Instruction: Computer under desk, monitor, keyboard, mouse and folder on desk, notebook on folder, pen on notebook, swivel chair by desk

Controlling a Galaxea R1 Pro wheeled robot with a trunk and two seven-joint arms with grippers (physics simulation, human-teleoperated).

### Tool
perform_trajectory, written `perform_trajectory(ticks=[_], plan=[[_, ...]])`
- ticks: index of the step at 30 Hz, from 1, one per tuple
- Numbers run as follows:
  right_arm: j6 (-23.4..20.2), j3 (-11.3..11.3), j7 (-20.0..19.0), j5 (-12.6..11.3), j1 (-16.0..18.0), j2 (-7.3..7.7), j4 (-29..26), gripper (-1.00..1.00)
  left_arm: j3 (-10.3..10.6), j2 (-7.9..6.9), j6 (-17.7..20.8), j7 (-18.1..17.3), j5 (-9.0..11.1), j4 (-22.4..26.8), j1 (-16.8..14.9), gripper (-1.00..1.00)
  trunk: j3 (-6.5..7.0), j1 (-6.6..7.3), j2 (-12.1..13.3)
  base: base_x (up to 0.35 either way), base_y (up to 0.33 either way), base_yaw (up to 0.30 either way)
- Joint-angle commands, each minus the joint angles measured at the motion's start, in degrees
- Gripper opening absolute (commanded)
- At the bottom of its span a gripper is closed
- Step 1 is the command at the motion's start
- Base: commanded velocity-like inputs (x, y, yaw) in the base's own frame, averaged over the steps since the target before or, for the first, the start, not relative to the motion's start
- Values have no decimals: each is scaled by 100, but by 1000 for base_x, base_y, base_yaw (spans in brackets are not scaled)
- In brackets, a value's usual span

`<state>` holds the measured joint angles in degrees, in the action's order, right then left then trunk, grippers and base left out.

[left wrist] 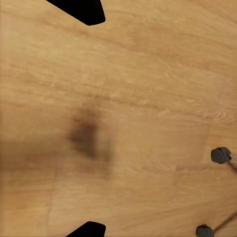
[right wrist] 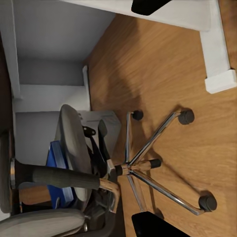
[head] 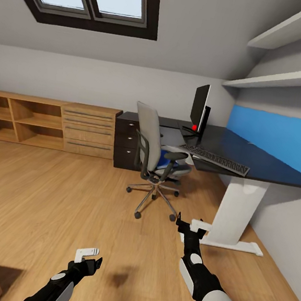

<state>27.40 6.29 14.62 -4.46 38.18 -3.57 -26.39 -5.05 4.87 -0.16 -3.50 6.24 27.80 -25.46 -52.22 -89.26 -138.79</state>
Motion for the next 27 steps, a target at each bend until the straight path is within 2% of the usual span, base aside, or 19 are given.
perform_trajectory(ticks=[1, 11, 27], plan=[[19, 48, 41, -46, 5, 5, 4, 100, -31, 5, -2, -37, 53, -3, -3, 100, -16, -21, -44, 0, 0, 0], [19, 49, 41, -46, 5, 5, 3, 100, -28, 5, -2, -37, 53, -3, -3, 100, -123, -241, -445, 0, 0, 0], [19, 48, 34, -46, 5, 9, 3, 100, -31, 0, -2, -24, 53, -3, -3, 100, -367, -282, -466, 0, 0, 0]])
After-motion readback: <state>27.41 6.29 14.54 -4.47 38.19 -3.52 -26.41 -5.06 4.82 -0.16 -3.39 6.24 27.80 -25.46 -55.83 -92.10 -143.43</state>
